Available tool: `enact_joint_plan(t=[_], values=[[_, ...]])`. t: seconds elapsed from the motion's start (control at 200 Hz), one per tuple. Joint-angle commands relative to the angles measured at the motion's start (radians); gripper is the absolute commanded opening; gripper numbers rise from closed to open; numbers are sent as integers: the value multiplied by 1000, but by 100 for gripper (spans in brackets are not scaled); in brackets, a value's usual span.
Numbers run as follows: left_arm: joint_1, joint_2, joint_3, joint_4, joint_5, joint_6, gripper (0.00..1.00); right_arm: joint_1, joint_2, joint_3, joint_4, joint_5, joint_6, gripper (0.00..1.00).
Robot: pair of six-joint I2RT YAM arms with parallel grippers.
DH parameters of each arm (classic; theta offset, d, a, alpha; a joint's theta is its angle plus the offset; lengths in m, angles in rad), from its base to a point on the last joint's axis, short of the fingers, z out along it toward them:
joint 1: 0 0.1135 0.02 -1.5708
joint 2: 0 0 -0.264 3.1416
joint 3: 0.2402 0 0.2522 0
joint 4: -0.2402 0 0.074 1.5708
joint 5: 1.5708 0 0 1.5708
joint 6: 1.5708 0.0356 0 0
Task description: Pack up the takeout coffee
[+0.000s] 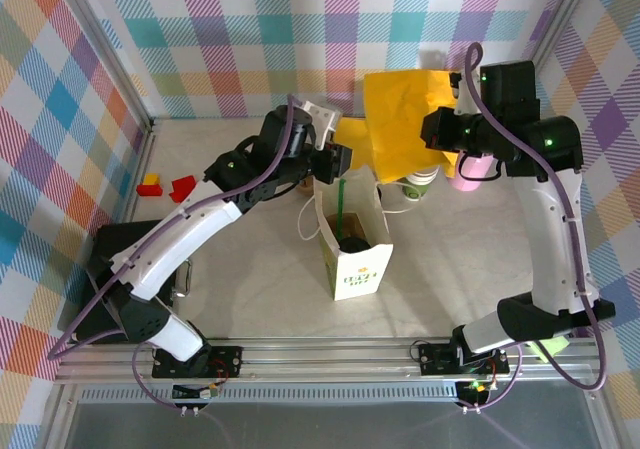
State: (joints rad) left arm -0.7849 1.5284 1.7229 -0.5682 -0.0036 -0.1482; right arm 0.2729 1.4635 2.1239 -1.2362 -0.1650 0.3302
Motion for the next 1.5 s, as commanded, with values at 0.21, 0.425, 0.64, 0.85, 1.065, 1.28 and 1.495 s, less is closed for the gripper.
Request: enact_joint_plan(t=[0.21, 0.425, 0.64, 0.85, 1.065, 1.28, 1.495], values=[[23, -200, -138, -28, -97, -141, 37, 65, -56, -144, 60, -334, 124, 0], [58, -305, -289, -43, -60, -283, 37, 172, -74, -253, 149, -369, 206, 0], [67, -385, -388, -49, -49, -315, 37, 230, -105, -403, 263, -434, 285, 0], [68, -404, -426, -29, -38, -321, 37, 270, -100, -499, 279, -410, 305, 0], [68, -394, -433, -27, -35, -326, 37, 353, -52, -493, 226, -270, 269, 0], [68, -392, -438, -24, -39, -332, 37, 422, 3, -480, 146, -52, 260, 0], [68, -397, -444, -30, -44, -330, 37, 476, 53, -466, 68, 132, 273, 0]])
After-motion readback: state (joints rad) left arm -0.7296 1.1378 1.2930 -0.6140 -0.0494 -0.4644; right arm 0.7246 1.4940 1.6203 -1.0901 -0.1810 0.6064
